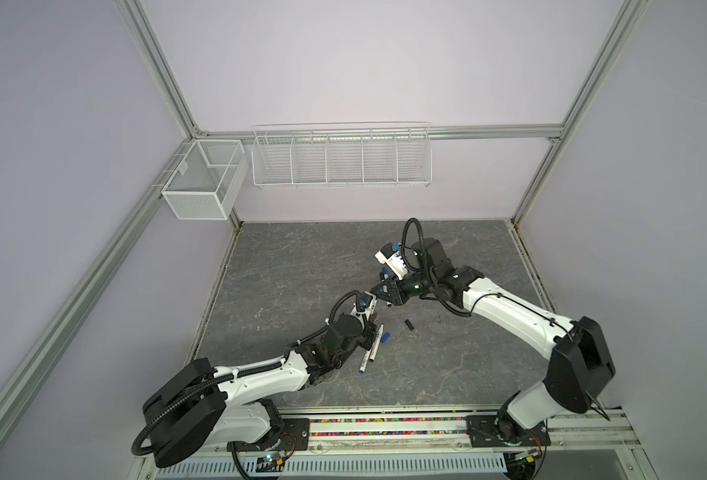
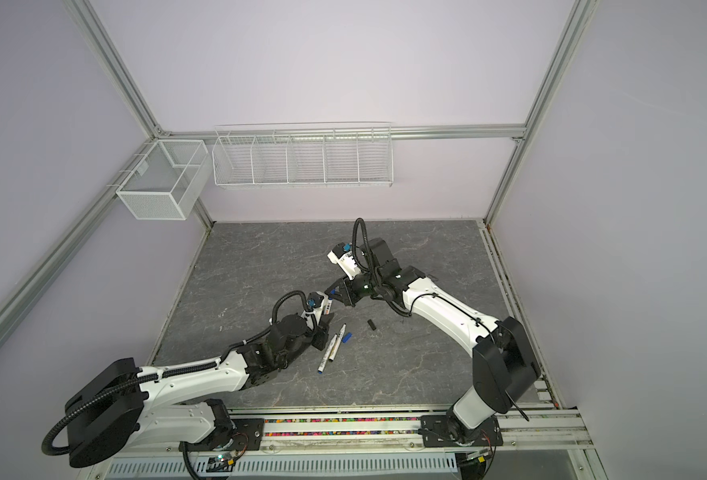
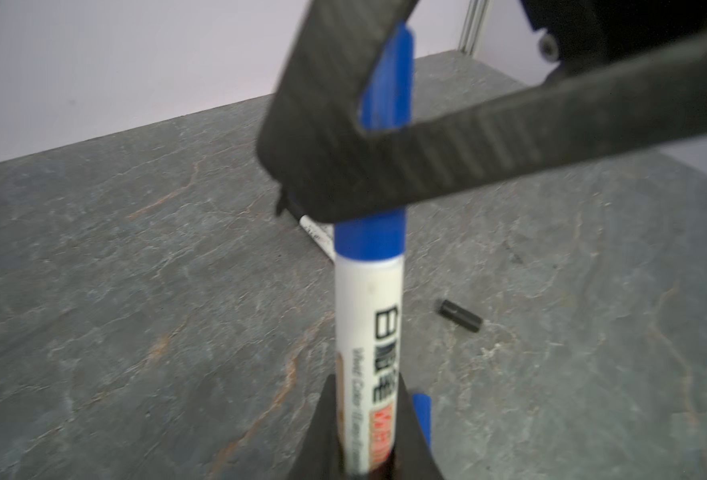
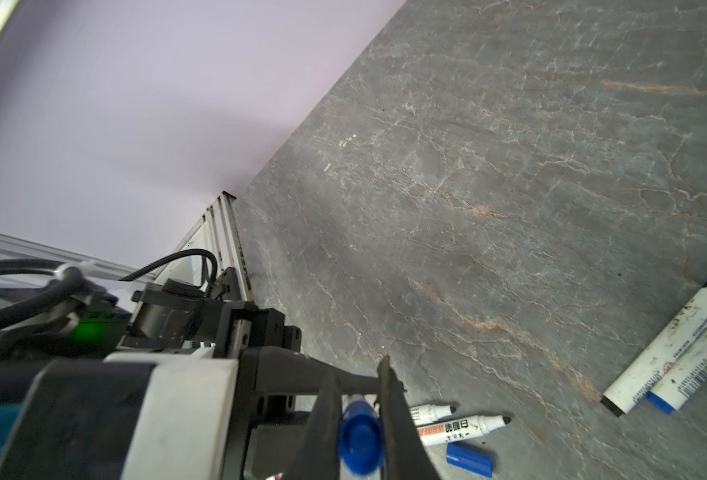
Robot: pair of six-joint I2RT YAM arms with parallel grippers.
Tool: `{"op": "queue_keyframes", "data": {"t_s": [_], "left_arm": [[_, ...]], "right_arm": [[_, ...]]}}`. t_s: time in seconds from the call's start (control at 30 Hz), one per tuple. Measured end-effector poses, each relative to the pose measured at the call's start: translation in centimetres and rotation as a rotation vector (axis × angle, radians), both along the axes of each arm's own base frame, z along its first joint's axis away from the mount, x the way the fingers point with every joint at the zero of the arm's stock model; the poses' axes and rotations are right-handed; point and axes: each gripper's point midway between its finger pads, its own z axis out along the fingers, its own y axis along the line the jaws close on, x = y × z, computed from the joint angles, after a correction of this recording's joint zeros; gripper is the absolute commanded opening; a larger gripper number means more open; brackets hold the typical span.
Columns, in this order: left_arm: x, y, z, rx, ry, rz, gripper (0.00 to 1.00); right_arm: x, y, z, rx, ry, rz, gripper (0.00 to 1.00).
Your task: Insert the pens into the pen caps
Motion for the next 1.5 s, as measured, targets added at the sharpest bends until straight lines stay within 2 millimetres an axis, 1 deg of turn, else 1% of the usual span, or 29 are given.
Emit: {"op": "queue_keyframes", "data": {"t_s": [0.07,0.13,0.23,0.33,0.43,0.57,0.8,0.87,0.97,1.1,1.2,1.33,1.5], "left_arm": [[0.1,0.6,-1.3,0.085,-0.003,0.005,0.00],[-0.1,0.9,-2.0,0.138,-0.005,-0.006,0.00],[-0.2,0.8,-2.0,0.155,-0.016,-0.022,0.00],[-0.3,0.3,-1.5,0.122,-0.021,-0.035,0.00],[-0.1,-0.2,-0.9,0.035,0.018,-0.055,0.00],[0.6,-0.6,-0.2,-0.107,0.093,-0.080,0.00],[0.9,-0.7,0.3,-0.228,0.184,-0.103,0.00],[1.1,-0.7,0.5,-0.249,0.189,-0.106,0.00],[0.8,-1.1,0.9,-0.272,0.195,-0.131,0.00],[0.6,-1.5,1.3,-0.295,0.198,-0.154,0.00],[0.5,-1.5,1.4,-0.307,0.203,-0.154,0.00],[0.4,-1.2,1.1,-0.308,0.220,-0.142,0.00],[0.0,-0.9,0.0,-0.272,0.253,-0.143,0.00]], "right_arm": [[-0.1,0.0,-1.4,-0.023,0.034,0.000,0.07],[-0.4,-0.2,-2.1,-0.031,0.059,0.000,0.07],[-0.4,-0.7,-2.2,-0.013,0.097,-0.001,0.07],[-0.3,-1.1,-1.8,0.004,0.122,0.002,0.07],[0.0,-1.1,-1.2,0.002,0.112,0.000,0.07],[0.9,-0.5,-0.6,-0.021,0.041,-0.014,0.07],[1.5,0.2,-0.4,-0.020,-0.022,-0.030,0.07],[1.7,0.3,-0.1,0.002,-0.035,-0.032,0.07],[1.7,-0.3,0.2,0.047,-0.017,-0.036,0.07],[1.9,-1.2,0.1,0.077,0.028,-0.048,0.07],[1.9,-1.3,0.0,0.076,0.038,-0.055,0.07],[1.8,-0.7,-0.5,0.043,0.031,-0.062,0.07],[1.4,-0.4,-1.4,0.008,0.035,-0.069,0.07]]}}
